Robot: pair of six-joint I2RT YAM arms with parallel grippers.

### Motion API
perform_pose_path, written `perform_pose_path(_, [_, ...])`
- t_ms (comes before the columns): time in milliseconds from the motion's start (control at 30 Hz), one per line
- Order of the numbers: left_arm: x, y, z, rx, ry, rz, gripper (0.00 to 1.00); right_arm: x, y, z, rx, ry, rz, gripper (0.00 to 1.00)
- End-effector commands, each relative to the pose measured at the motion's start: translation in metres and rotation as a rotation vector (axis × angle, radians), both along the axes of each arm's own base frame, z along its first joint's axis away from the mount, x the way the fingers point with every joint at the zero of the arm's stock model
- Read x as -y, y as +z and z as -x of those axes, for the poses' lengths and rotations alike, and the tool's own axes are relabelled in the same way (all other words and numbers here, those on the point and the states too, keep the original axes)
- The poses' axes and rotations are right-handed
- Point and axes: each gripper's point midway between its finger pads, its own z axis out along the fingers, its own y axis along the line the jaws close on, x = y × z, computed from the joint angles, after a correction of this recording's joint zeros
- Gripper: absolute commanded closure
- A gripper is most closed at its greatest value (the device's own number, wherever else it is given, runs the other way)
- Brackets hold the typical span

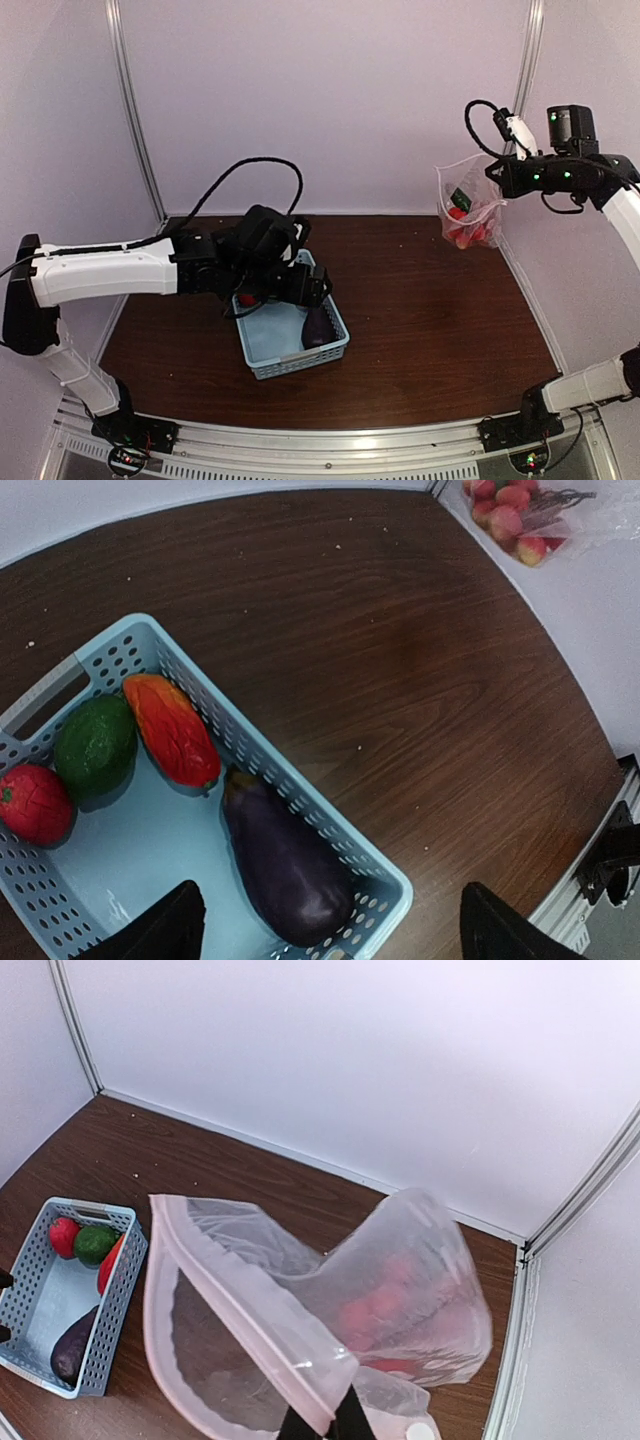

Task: Place the food in the zip-top bag and seal the zipper
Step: Adjust the zipper food storage bag at the center of the board.

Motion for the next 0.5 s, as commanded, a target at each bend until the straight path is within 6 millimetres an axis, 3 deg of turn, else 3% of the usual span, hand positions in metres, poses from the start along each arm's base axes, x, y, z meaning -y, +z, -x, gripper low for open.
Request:
perform_pose_path(0, [-0.008,-0.031,0.004,-0.110,0.047,-0.033,0.10,-0.018,-0.070,0.007,-0.158,0.073,0.061,1.00])
perform_pose_path(67, [-0.004,-0.050,0.010,-0.183,0.037,-0.051,0.10,-0.035,-0.099,0.020,-0.227,0.147,0.082,1.00])
perform_pose_path(133, [-0.002,-0.064,0.012,-0.233,0.031,-0.063,0.10,-0.046,-0.114,0.030,-0.256,0.190,0.091,1.00])
perform_pose_path(467, [-0.004,-0.121,0.014,-0.417,0.054,-0.064,0.12,-0.068,-0.139,0.058,-0.322,0.327,0.036,1.00])
